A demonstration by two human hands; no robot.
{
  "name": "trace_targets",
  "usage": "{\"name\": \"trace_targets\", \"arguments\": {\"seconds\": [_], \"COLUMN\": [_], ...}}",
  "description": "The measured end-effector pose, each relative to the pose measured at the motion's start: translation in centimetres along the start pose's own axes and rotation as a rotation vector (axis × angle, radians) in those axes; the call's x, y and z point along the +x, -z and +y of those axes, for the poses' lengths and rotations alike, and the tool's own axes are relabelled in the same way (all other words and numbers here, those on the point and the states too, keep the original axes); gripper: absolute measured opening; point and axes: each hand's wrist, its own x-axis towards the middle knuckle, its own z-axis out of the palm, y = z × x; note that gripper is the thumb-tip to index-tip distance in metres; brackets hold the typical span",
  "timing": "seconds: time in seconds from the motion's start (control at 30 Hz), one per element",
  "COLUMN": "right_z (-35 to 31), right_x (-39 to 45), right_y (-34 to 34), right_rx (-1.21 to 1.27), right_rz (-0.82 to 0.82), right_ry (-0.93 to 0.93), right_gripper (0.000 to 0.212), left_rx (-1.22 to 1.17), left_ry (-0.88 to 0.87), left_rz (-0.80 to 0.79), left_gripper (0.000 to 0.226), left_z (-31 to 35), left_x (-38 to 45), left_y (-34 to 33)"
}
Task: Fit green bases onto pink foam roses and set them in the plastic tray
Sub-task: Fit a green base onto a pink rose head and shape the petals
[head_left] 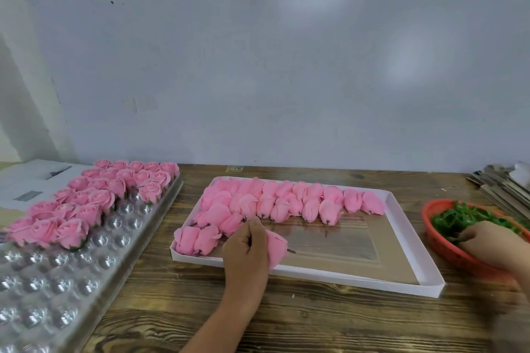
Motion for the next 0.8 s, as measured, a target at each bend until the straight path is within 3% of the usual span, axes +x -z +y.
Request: {"name": "trace_targets", "arguments": {"seconds": [0.13, 0.3, 0.43, 0.6, 0.73, 0.8], "right_z": [-0.4, -1.2, -0.6, 0.8, 1.0, 1.0], "right_x": [-0.2, -0.4, -0.1, 1.0, 1.1, 1.2], "right_y": [1.4, 0.8, 0.7, 1.4, 1.1, 0.7], "right_rx": [-0.086, -0.024, -0.074, 0.122, 0.226, 0.221], "right_rz": [-0.008, 0.014, 0.149, 0.391, 0.359, 0.312], "right_ry": [-0.007, 0.051, 0.018, -0.03, -0.021, -0.022], "right_gripper": [0.017, 0.015, 0.022, 0.005, 0.04, 0.043], "left_rx": [0.001, -0.001, 0.004, 0.001, 0.004, 0.006], "left_ry": [0.001, 0.002, 0.006, 0.002, 0.013, 0.018], "left_rz": [0.0, -0.007, 0.003, 0.001, -0.003, 0.002], "left_gripper": [0.05, 0.05, 0.05, 0.053, 0.054, 0.054], "left_z": [-0.1, -0.1, -0.2, -0.2, -0.1, -0.1], "left_x": [0.0, 0.0, 0.0, 0.1, 0.1, 0.1], "left_y": [0.0, 0.0, 0.0, 0.2, 0.2, 0.2]}}
